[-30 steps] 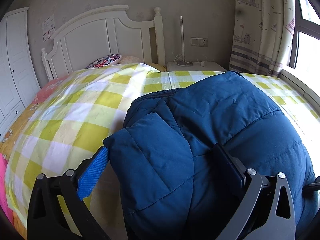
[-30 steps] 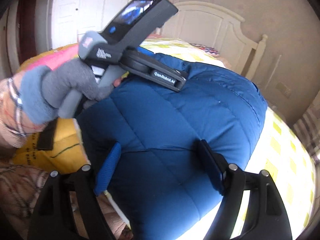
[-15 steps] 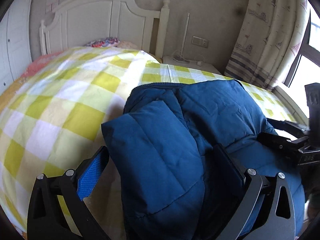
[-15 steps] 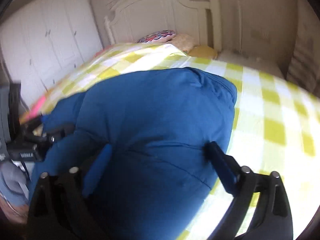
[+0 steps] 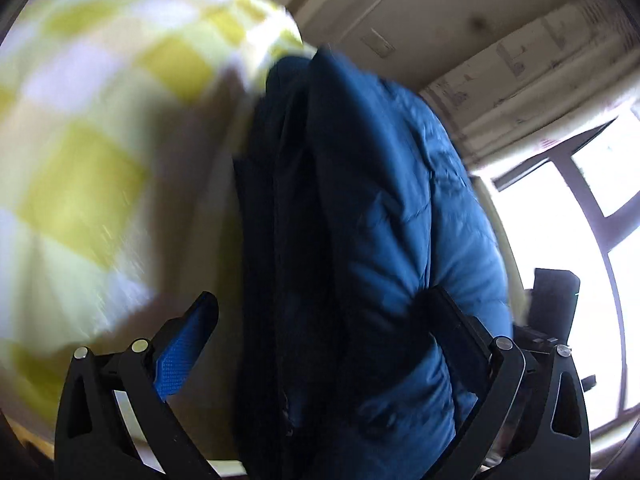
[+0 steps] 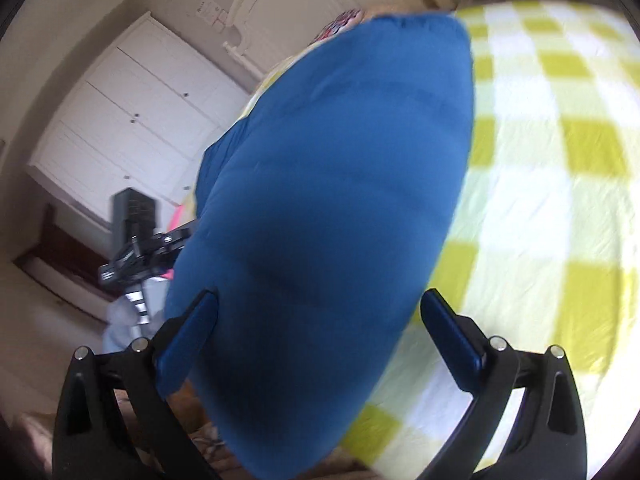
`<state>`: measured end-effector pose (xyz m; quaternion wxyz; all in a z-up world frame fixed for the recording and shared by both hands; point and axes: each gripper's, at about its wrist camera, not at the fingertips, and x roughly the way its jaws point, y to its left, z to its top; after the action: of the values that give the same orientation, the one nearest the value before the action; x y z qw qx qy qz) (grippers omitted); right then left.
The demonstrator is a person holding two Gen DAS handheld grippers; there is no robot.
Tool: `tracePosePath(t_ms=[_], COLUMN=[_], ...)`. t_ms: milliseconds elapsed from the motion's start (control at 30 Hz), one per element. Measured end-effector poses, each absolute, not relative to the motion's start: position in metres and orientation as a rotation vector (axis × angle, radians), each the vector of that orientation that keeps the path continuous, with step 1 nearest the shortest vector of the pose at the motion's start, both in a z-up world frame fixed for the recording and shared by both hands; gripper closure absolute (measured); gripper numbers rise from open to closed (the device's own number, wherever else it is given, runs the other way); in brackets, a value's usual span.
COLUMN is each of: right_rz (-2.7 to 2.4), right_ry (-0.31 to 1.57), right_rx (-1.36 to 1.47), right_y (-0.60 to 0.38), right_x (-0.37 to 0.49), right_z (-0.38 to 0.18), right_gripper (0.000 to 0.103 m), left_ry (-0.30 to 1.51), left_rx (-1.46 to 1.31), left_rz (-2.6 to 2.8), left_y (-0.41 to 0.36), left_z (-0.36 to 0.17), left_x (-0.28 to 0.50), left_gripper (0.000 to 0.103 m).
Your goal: Fold large clothes
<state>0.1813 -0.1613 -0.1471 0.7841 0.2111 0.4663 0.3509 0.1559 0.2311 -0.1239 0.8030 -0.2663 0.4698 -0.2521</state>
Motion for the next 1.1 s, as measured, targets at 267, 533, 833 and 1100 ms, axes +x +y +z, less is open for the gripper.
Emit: tracePosePath(t_ms=[267,533,833,1100], right_rz=[0.801,0.746,0.569,0.317], right_ry=[1.011,0.781,0.488,0.69], right_rx=[0.481,0.342,0.214,0.261], right_y=[-0.148,-0.143,-0.186,-0.277], right_x=[0.188,0.16,0.173,0.296], right_z=[-0.159,-0.138,-0.066,-0.084], right_gripper=[0.002,0.032,0.043,0.026], left_ry=[1.04,0.861,0.613,0.891], left_rx=[-0.6,-0.606,-0.41,-0.41], left_rz=[-0.727,-0.748,-0.784,-0.645], left_y=[0.207,0.195,0.088,-0.013], left_z=[-0.129,-0.116,-0.021,-0.072], left_x=[0.173,0.148,0.194,0.341], left_gripper=[0.004,0.026,0.026,0.024])
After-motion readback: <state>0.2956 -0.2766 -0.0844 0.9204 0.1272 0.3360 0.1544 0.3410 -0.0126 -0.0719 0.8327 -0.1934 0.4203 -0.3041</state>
